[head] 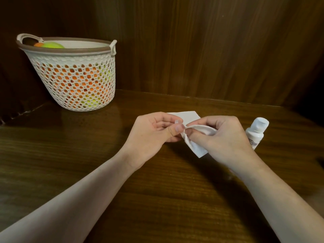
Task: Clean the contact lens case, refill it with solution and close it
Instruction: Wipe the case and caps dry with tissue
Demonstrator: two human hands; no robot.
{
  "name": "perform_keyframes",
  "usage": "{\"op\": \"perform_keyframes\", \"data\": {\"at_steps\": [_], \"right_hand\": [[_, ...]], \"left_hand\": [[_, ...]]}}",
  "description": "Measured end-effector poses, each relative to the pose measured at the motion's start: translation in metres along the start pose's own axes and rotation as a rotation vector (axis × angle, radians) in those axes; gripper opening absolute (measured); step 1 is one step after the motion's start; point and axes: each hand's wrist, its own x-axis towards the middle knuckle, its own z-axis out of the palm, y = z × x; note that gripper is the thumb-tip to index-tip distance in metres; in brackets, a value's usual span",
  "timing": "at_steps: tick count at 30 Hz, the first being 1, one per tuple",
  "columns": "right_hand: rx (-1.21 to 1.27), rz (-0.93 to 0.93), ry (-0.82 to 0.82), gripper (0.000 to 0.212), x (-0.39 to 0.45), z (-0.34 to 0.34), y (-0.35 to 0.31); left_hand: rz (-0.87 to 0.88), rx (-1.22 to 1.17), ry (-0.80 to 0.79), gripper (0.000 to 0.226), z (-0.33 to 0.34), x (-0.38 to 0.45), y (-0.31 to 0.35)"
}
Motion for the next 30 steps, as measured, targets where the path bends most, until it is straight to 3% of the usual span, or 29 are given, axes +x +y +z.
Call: {"op": "perform_keyframes", "data": {"at_steps": [9, 13, 19, 23, 27, 30], "right_hand": [[0.011, 0.007, 0.069, 0.012, 0.002, 0.005, 0.000], [0.093, -0.016, 0.091, 0.027, -0.001, 0.004, 0.000], [0.263, 0.019, -0.039, 0.026, -0.001, 0.000, -0.003], [0.176, 0.035, 0.034, 0.025, 0.000, 0.000, -0.006], [0.147, -0.060, 0.119, 0.023, -0.004, 0.005, -0.008], [0.198, -0.103, 0.086, 0.024, -0.005, 0.004, -0.010]], "left_hand": [[-0.034, -0.068, 0.015, 0.020, 0.000, 0.000, 0.001], [-0.010, -0.067, 0.004, 0.029, 0.003, 0.000, -0.002], [-0.039, -0.101, 0.023, 0.026, 0.001, -0.001, -0.001], [-0.051, -0.107, -0.001, 0.023, 0.001, -0.001, 0.000], [-0.050, -0.099, -0.009, 0.027, 0.001, 0.000, 0.002], [-0.034, -0.098, -0.004, 0.025, 0.000, 0.000, 0.004]]}}
